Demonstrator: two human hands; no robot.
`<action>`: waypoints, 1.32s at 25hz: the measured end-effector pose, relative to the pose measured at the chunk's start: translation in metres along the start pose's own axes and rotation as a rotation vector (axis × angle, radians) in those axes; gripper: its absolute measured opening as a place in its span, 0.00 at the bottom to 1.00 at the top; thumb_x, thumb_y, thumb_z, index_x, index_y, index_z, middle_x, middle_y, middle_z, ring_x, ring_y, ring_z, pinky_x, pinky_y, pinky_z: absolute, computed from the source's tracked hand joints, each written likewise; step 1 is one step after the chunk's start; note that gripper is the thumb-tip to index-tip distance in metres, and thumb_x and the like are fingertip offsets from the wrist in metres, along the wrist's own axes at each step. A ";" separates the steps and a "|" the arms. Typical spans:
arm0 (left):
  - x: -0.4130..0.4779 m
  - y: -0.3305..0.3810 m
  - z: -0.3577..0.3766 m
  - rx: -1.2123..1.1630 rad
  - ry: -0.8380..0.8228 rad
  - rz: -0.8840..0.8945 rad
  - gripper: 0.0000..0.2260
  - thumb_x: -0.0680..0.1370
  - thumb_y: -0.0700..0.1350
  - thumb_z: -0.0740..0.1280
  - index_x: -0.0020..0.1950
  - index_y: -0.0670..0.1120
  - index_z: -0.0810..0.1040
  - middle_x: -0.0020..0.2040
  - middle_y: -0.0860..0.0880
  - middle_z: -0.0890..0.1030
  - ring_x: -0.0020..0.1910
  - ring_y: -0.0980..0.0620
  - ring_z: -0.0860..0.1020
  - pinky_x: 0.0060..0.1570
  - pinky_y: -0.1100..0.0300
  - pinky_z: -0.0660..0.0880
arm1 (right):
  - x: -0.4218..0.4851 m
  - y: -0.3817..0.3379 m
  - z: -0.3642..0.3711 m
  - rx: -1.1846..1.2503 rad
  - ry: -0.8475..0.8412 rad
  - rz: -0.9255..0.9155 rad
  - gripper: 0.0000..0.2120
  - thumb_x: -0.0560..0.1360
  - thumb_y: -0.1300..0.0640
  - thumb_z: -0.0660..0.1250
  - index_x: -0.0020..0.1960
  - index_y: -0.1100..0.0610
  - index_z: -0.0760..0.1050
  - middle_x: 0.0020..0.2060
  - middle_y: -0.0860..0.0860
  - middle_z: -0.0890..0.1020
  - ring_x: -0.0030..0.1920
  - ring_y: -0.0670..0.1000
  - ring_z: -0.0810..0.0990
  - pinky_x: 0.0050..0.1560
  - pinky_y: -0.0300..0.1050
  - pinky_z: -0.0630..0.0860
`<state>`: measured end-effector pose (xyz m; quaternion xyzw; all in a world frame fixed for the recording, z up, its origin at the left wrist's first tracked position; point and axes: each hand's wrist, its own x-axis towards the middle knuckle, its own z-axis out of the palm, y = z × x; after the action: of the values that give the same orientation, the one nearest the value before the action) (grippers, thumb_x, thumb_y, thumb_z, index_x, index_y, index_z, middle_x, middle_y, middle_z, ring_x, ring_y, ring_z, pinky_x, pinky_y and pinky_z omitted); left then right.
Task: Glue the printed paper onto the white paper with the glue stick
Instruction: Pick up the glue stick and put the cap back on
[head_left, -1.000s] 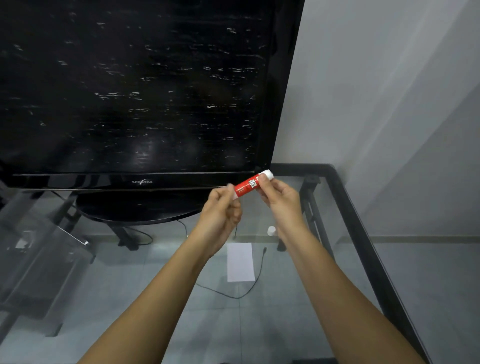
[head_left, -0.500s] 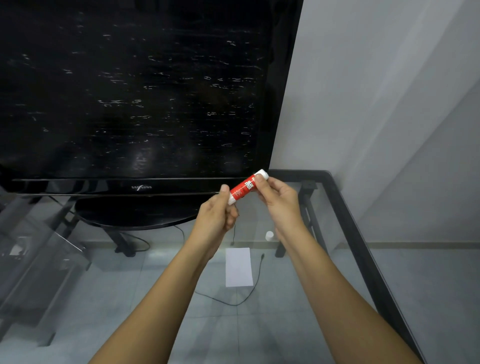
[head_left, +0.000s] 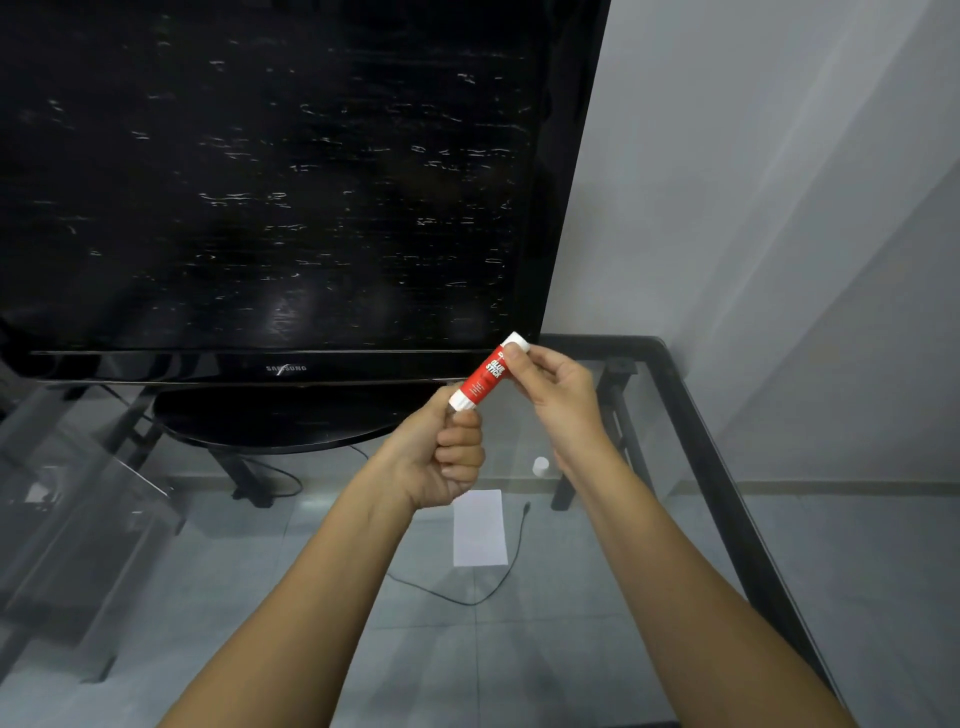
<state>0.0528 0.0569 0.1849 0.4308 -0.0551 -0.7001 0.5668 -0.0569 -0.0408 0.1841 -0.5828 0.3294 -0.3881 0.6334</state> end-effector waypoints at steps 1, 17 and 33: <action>0.000 0.000 -0.001 -0.003 0.000 -0.004 0.24 0.77 0.62 0.57 0.30 0.46 0.70 0.19 0.52 0.68 0.16 0.57 0.65 0.16 0.68 0.63 | 0.000 0.001 0.000 -0.005 0.004 0.004 0.05 0.71 0.47 0.70 0.46 0.46 0.78 0.45 0.46 0.83 0.49 0.45 0.81 0.42 0.30 0.75; 0.010 -0.016 -0.006 0.853 0.463 0.887 0.14 0.75 0.52 0.68 0.57 0.49 0.73 0.50 0.52 0.80 0.43 0.59 0.79 0.40 0.70 0.76 | 0.008 0.014 -0.006 -0.055 0.043 0.083 0.10 0.70 0.43 0.69 0.45 0.48 0.79 0.42 0.46 0.83 0.44 0.41 0.82 0.39 0.29 0.75; 0.034 -0.031 -0.056 1.212 0.659 0.840 0.15 0.73 0.51 0.70 0.57 0.47 0.77 0.46 0.56 0.78 0.38 0.62 0.76 0.35 0.79 0.71 | 0.043 0.175 -0.069 -1.287 -0.227 0.181 0.22 0.78 0.61 0.60 0.71 0.57 0.63 0.72 0.56 0.64 0.68 0.57 0.68 0.65 0.49 0.66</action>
<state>0.0674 0.0623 0.1141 0.7908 -0.4126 -0.1138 0.4375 -0.0771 -0.1084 0.0048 -0.8524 0.4746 0.0051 0.2193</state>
